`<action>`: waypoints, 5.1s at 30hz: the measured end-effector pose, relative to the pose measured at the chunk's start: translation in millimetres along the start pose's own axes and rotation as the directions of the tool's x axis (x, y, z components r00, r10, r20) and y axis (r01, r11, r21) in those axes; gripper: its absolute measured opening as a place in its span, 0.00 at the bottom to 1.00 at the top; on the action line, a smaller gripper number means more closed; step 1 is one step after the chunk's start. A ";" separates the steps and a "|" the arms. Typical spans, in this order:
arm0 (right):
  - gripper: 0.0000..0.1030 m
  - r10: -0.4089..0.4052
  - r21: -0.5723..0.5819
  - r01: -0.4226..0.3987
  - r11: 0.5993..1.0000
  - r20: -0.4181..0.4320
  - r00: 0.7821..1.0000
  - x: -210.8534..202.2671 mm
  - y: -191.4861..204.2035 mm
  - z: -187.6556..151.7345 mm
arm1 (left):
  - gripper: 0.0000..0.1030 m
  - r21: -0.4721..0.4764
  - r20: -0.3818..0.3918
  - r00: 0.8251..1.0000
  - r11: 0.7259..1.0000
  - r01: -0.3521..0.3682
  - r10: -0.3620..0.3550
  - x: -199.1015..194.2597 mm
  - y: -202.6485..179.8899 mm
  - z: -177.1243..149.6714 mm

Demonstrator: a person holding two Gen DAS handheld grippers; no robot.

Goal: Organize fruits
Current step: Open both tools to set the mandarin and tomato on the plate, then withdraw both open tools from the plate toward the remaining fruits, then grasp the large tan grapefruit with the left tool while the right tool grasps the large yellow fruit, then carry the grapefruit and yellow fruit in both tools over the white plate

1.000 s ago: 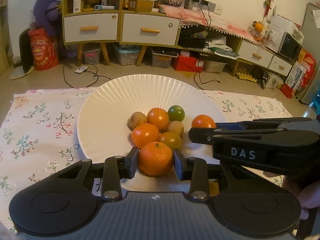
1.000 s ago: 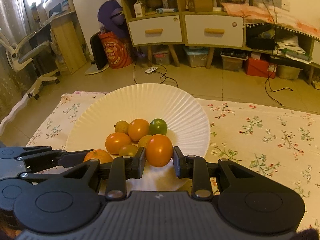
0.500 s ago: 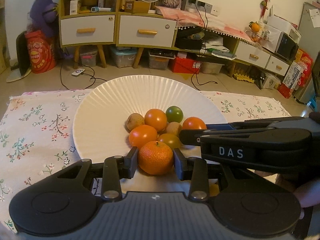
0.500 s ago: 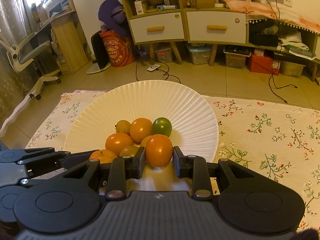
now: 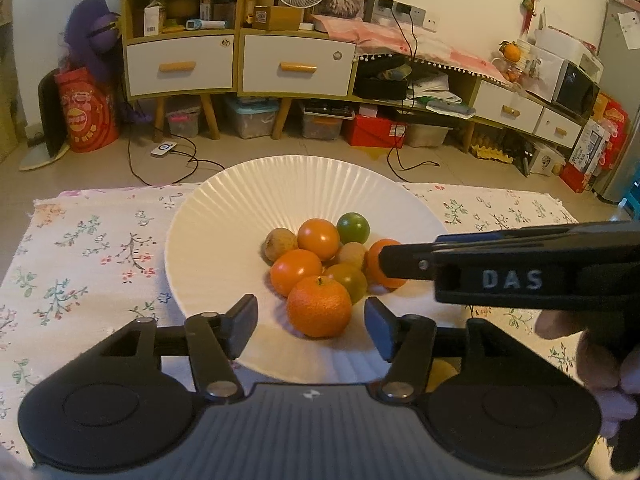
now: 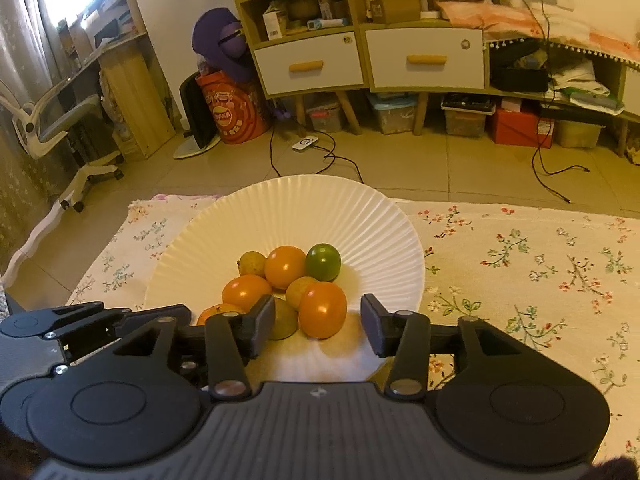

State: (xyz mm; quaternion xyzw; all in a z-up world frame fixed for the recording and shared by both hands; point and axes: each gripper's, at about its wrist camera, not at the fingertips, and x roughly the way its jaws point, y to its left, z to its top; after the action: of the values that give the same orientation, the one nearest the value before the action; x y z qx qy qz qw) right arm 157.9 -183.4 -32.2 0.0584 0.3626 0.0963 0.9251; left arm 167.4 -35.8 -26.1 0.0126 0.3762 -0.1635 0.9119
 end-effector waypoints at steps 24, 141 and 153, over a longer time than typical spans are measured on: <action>0.85 -0.068 -0.087 0.068 0.994 -0.005 0.998 -55.9 27.3 -19.3 | 0.76 0.092 -0.013 1.000 0.996 -0.023 0.024 -54.9 9.0 -19.1; 0.47 -0.109 -0.225 0.087 0.970 -0.087 0.990 -22.2 35.6 -67.4 | 0.34 0.164 -0.060 0.998 0.986 -0.011 0.021 -39.7 18.1 -47.7; 0.47 -0.089 -0.214 0.078 0.974 -0.044 0.995 -43.6 36.1 -55.5 | 0.34 0.135 -0.021 1.000 0.991 -0.017 0.020 -56.3 20.5 -36.9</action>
State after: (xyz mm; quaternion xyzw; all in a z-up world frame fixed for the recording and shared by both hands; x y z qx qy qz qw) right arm 83.8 -155.7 -37.6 -0.0584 0.3767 0.0971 0.9194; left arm 111.2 5.3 -15.7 0.0797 0.3745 -0.1800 0.9061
